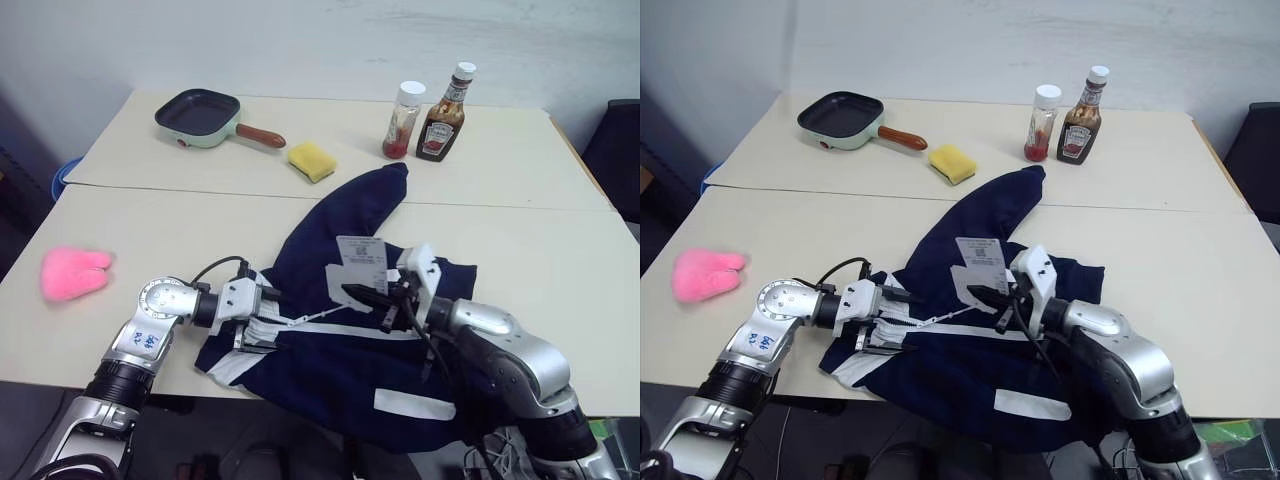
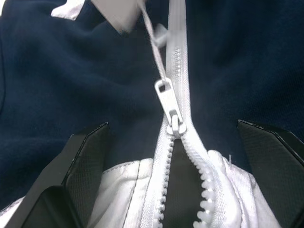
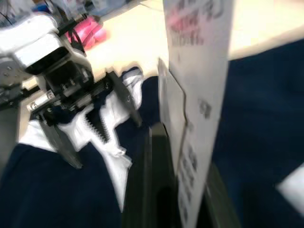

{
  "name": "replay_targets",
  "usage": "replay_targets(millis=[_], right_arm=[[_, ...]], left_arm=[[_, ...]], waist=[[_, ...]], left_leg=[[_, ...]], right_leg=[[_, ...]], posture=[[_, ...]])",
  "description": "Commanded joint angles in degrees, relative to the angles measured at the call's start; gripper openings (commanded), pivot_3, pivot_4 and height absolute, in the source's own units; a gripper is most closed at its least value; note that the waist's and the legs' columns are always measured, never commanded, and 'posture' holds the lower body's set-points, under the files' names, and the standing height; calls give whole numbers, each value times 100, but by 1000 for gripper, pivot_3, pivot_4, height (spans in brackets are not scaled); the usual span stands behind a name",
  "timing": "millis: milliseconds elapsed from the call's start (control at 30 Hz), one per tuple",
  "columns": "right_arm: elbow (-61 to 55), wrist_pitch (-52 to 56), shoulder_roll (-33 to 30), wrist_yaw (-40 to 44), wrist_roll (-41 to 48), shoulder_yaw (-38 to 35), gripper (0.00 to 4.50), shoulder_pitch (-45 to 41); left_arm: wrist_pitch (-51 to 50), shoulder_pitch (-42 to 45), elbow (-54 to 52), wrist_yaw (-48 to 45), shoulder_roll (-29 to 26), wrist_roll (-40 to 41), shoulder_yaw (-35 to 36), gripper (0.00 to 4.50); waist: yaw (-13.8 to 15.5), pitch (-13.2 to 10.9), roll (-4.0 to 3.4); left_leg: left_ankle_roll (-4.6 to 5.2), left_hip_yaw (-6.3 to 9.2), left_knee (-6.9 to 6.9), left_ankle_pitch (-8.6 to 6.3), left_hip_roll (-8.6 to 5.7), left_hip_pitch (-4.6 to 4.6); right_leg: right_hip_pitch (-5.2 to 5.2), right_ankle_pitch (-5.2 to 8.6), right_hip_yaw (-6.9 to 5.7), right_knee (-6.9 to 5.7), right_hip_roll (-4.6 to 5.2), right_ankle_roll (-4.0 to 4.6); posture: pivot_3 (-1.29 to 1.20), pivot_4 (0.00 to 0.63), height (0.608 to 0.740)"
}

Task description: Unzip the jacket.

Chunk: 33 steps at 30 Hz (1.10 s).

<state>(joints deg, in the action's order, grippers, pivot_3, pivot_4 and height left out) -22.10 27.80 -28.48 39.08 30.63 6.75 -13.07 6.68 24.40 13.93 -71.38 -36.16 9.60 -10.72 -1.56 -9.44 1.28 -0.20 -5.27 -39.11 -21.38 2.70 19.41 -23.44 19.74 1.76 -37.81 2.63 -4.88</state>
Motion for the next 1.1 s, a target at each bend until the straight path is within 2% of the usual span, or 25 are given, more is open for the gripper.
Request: replay_targets(millis=[33, 133, 400, 600, 733, 967, 1100], right_arm=[[-74, -1283, -128, 389, -469, -357, 33, 261], [-256, -1727, -149, 310, -416, -962, 33, 532], [-836, -1750, -579, 383, -190, -2284, 33, 1954], [-887, -2352, -490, 69, -618, -3043, 33, 2332], [-907, -2735, -456, -69, -831, -3717, 33, 2751], [72, -3140, -718, 31, -778, -5202, 33, 3195], [823, -3530, -968, 303, -933, -5480, 33, 3295]], left_arm=[[-237, -113, 196, 241, -77, -500, -235, 4500], [-298, -138, 257, 394, -109, -669, -345, 4500], [-586, -462, 284, 744, -38, -661, -447, 4500], [-493, -580, 316, 831, -58, -637, -428, 4500], [-496, -531, 366, 879, -12, -624, -428, 4500], [-571, -632, 256, 939, 57, -601, -446, 4500], [-537, -702, 229, 922, 55, -589, -449, 4500]], waist=[[11, 0, 0], [16, 3, -4], [61, 44, -63], [17, 69, -91], [26, 75, -101], [30, 78, -107], [27, 80, -109]], left_leg=[[0, 0, 0, 0, 0, 0], [-18, -2, 0, 10, -1, -9], [3, 1, 1, -3, 0, -45], [10, -2, 102, -12, -1, -171], [4, -2, 112, -13, -1, -196], [4, -6, 117, -14, -1, -196], [5, -5, 132, -15, -2, -197]], right_leg=[[0, 0, 0, -1, 0, 0], [8, -1, 3, -2, 4, -1], [53, -1, 7, 9, 6, -2], [199, -2, 10, 82, 8, -3], [202, -1, 9, 90, 8, -3], [212, -1, 15, 97, 9, -1], [219, 1, 16, 110, 12, 2]], posture=[[0, 150, 740], [0, 150, 740], [0, 150, 740], [0, 150, 740], [0, 150, 740], [0, 150, 740], [0, 150, 740]])
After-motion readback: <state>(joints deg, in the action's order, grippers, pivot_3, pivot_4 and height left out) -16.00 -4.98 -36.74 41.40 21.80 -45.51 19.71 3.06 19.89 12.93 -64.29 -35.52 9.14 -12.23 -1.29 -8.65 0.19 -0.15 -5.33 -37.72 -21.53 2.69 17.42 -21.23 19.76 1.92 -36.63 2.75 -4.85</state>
